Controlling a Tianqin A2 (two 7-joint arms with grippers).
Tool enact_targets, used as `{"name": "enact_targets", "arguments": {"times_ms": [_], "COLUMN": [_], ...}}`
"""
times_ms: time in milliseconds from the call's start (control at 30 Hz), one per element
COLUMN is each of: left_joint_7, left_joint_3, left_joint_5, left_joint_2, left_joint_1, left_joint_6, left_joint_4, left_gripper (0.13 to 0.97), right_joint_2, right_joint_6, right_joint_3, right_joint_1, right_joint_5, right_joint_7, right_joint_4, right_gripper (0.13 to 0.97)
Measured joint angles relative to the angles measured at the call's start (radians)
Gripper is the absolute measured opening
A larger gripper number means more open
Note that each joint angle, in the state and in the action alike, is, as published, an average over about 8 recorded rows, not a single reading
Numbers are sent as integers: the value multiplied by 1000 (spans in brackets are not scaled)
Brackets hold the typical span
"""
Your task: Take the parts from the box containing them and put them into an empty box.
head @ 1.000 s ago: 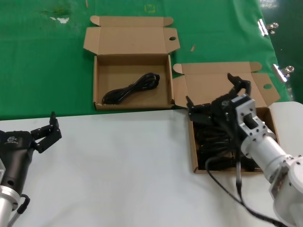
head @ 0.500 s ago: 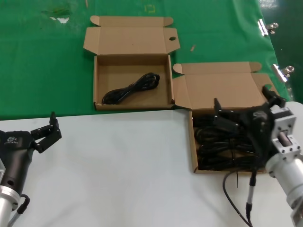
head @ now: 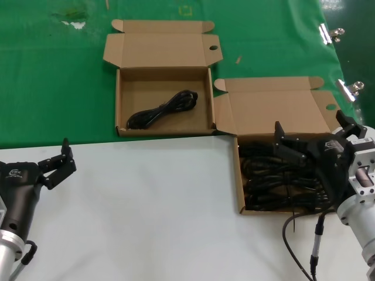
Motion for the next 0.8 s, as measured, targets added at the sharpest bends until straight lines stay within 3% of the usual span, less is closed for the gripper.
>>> {"name": "enact_targets", "arguments": {"times_ms": [800], "left_joint_7": [0], "left_joint_3": [0], "left_joint_5": [0], "left_joint_2": [0], "left_joint_1": [0], "left_joint_6": [0], "left_joint_4": [0], "left_gripper": [966], "right_joint_2": [0], "right_joint_6": [0], "right_joint_3": [0], "right_joint_1": [0], "right_joint_5": [0], "right_joint_7": [0], "right_joint_4": [0], "right_gripper": [966]}}
